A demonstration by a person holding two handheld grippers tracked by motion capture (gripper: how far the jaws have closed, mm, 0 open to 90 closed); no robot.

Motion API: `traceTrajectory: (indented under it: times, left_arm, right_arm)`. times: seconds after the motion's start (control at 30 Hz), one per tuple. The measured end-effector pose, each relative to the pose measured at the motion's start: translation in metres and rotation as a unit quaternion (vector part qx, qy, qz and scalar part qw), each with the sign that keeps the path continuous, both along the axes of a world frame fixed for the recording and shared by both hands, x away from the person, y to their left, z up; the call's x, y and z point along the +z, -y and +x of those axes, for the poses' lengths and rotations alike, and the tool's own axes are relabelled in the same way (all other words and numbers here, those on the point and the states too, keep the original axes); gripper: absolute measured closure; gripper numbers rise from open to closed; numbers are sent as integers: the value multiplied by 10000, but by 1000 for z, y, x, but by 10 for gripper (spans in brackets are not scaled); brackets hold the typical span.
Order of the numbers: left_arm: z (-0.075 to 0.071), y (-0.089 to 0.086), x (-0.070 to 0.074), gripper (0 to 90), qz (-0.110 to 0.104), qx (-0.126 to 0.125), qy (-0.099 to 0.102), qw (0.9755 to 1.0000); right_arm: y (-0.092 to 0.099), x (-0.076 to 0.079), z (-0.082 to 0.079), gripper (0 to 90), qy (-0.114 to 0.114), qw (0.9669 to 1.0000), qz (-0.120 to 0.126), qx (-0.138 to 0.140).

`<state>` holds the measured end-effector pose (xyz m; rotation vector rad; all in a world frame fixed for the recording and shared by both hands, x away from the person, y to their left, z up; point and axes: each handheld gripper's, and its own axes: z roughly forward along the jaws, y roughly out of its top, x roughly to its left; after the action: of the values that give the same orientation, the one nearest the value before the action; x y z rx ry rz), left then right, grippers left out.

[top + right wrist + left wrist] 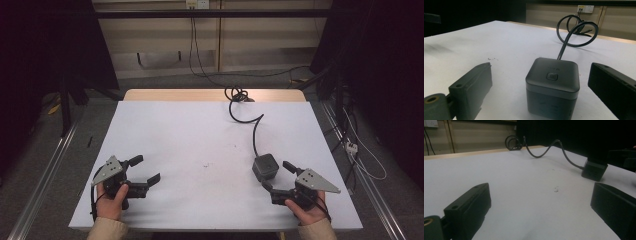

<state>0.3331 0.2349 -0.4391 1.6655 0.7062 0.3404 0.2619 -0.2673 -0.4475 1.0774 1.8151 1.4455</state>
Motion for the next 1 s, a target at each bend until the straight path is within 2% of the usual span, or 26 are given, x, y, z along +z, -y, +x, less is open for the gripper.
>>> traceTrajectory:
  times: [0.73, 1.0]
  left_arm:
    - [2, 1, 0, 28, -23, 18, -12, 10000]
    - [3, 2, 0, 28, -58, -30, -11, 10000]
  right_arm:
    - [2, 2, 0, 68, -41, 10000, -54, -54]
    - [6, 3, 2, 87, -104, 9999, 0, -123]
